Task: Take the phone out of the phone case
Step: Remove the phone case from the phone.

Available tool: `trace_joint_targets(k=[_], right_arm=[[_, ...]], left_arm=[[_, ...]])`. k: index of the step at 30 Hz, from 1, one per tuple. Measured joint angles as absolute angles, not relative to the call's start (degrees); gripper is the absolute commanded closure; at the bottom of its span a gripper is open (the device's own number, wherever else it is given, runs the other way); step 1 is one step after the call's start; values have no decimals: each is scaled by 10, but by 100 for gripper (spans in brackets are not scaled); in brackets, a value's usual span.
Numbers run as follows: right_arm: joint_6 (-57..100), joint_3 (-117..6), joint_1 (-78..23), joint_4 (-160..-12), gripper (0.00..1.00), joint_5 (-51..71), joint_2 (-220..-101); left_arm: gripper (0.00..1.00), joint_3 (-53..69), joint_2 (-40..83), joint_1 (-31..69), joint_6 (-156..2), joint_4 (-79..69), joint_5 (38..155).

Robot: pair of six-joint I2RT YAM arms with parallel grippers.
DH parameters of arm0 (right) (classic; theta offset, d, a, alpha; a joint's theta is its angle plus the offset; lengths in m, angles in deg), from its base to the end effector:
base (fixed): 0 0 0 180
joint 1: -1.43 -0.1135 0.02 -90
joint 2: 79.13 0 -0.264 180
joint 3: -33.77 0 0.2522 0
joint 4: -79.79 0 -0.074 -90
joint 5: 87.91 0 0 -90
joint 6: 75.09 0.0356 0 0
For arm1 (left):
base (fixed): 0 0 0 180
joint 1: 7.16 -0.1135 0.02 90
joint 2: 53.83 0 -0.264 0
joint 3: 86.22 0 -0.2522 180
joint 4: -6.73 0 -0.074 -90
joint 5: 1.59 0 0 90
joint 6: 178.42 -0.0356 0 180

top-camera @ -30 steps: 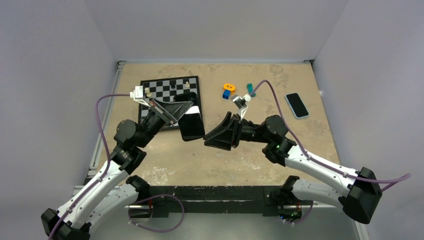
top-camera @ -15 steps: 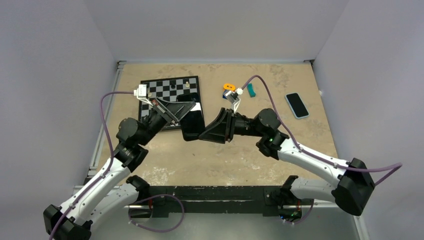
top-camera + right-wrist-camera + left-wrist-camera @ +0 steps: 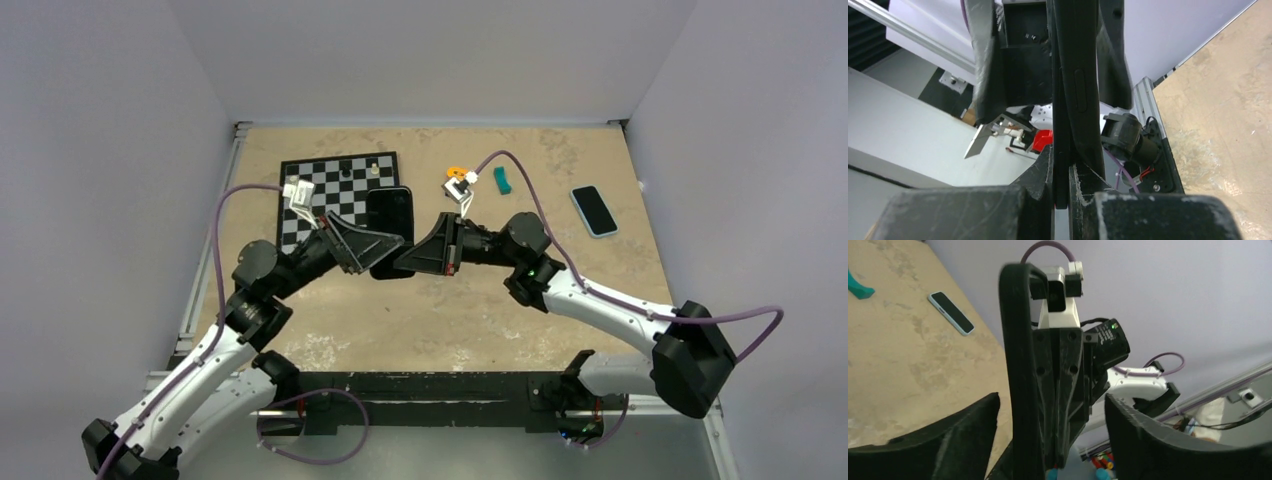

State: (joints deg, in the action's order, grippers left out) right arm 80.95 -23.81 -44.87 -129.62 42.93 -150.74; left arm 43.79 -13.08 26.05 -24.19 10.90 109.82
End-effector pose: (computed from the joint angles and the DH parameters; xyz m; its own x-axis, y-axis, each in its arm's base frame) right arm 0.1757 0.2176 0.3296 -0.8235 0.1389 -0.5501 -0.5665 -0.1481 0.8107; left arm 0.1378 -0.1057 0.3512 -0.6424 -0.5815 -0.4991 0.5256 0.1397 -0.8392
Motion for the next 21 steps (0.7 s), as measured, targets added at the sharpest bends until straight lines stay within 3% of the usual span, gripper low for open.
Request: trace_joint_targets(k=[5, 7, 12, 21], right_arm=[[846, -213, -424, -1335, 100, 430, -1499], [863, -202, -417, -1354, 100, 436, -1496], [903, -172, -405, -1406, 100, 453, -1481], [946, -162, -405, -1473, 100, 479, -1481]], left_arm=[[4, 429, -183, 263, -322, 25, 1121], [8, 423, -205, 263, -360, -3, 1123], [31, 419, -254, 263, -438, -52, 1135], [47, 419, -235, 263, -481, -68, 1203]])
